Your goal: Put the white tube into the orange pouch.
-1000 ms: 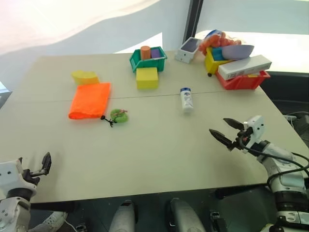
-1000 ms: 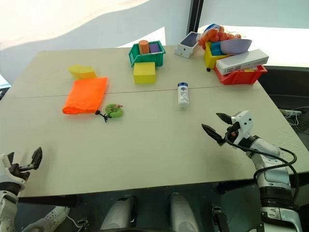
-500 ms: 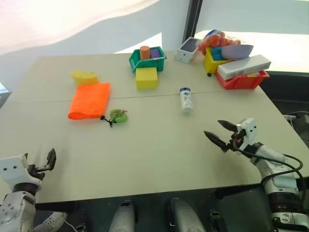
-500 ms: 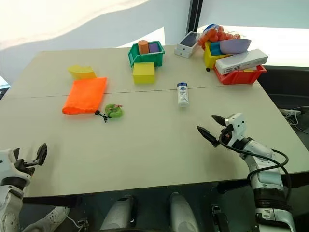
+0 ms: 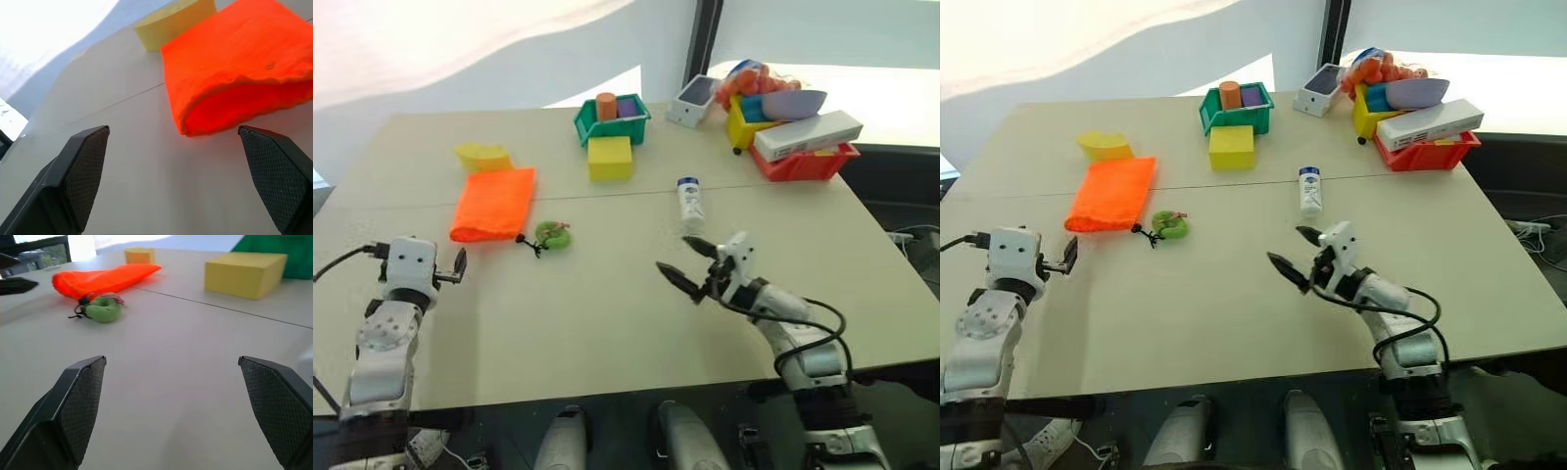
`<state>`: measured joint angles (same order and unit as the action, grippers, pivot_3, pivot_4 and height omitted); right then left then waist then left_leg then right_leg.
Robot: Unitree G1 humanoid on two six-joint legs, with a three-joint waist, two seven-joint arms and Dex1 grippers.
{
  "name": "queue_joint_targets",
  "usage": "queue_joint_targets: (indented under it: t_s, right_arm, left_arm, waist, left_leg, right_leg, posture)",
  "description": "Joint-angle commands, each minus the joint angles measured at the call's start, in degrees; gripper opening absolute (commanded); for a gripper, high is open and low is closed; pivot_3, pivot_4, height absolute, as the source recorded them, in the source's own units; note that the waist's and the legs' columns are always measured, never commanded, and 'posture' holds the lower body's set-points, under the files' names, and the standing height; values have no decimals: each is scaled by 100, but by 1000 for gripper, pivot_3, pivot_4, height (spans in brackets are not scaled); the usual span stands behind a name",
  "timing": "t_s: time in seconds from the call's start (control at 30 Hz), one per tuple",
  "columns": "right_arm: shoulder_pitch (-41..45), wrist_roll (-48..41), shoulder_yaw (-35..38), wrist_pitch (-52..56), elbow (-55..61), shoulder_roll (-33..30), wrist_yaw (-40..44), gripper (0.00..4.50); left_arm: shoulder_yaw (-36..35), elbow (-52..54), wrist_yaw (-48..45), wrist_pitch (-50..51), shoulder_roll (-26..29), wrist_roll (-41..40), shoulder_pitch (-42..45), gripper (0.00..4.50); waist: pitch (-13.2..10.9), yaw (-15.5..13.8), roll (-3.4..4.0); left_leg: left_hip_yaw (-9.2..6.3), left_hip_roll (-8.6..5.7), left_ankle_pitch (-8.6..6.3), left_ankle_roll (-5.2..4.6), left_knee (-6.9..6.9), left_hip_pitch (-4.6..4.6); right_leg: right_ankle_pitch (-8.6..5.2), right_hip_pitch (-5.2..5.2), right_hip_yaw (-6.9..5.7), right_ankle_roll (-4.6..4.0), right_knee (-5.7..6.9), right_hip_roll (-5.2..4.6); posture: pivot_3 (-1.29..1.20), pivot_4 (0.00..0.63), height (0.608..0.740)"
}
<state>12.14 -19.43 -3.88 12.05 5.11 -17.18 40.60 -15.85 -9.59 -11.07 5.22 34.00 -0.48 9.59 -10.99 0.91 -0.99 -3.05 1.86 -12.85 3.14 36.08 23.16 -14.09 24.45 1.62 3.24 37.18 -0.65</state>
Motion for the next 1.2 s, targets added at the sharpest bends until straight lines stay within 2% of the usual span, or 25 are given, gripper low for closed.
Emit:
queue_joint_targets:
  t_s: [0.03,0.37,0.47,0.63,0.67,0.73,0.83,0.93,1.07,1.2]
  right_arm:
    - [-5,5,-24,44,370,76,-188,4490]
    - [-3,-58,-101,139,487,128,-255,4490]
    - [-5,-51,-109,145,509,140,-276,4500]
    - [-66,-37,-107,145,572,135,-322,4500]
    - [-75,-36,-107,141,576,130,-327,4500]
    - [-87,-36,-103,139,583,127,-340,4500]
    - [-90,-25,-87,122,575,116,-355,4500]
    - [-69,-15,-49,91,535,99,-362,4500]
    - [-32,-5,17,33,447,52,-356,4500]
    - [-2,-10,71,64,385,2,-345,4500]
  left_arm:
    - [244,-673,16,-551,164,346,388,4500]
    - [810,-3441,-4,-1806,140,725,2242,4500]
    - [990,-3973,-2,-2048,136,855,2549,3714]
    - [1066,-4347,5,-2347,130,843,2711,1293]
    - [1070,-4370,6,-2393,128,843,2718,625]
    - [1066,-4372,8,-2450,129,840,2701,157]
    - [998,-4046,-79,-2502,171,752,2482,157]
    - [845,-3155,-425,-2390,211,450,1965,157]
    - [700,-844,-1221,-1463,376,-125,557,157]
    - [561,929,-1562,-338,528,-422,-469,157]
  waist:
    - [0,-3,0]
    - [3,-15,-7]
    - [3,6,-7]
    - [3,8,-7]
    - [3,0,-7]
    - [3,-19,-7]
    - [3,-13,-7]
    - [3,16,-7]
    - [3,42,-6]
    - [2,5,-4]
  left_leg:
    - [1,0,0,0,2,1]
    - [0,-2,0,0,5,4]
    - [0,-2,0,0,4,4]
    - [0,-1,0,0,1,3]
    - [0,-1,0,0,2,3]
    - [-1,-2,0,0,3,4]
    - [0,-2,0,0,7,6]
    - [1,-1,0,0,3,5]
    - [1,5,0,0,-7,2]
    - [1,7,0,0,-5,-1]
  right_leg:
    - [0,0,0,0,-2,-1]
    - [13,0,-7,23,0,-2]
    - [15,0,-7,25,1,-2]
    - [31,0,-7,19,2,-1]
    - [31,0,-7,19,3,-1]
    - [31,0,-8,20,3,-2]
    - [32,0,-8,20,2,-3]
    - [32,0,-7,20,2,-4]
    - [33,4,-5,18,4,-3]
    - [21,4,-3,-4,7,-4]
  posture:
    - [0,150,740]
    - [0,150,740]
    - [0,150,740]
    - [0,150,740]
    - [0,150,740]
    - [0,150,740]
    - [0,150,740]
    - [0,150,740]
    - [0,150,740]
    - [0,150,740]
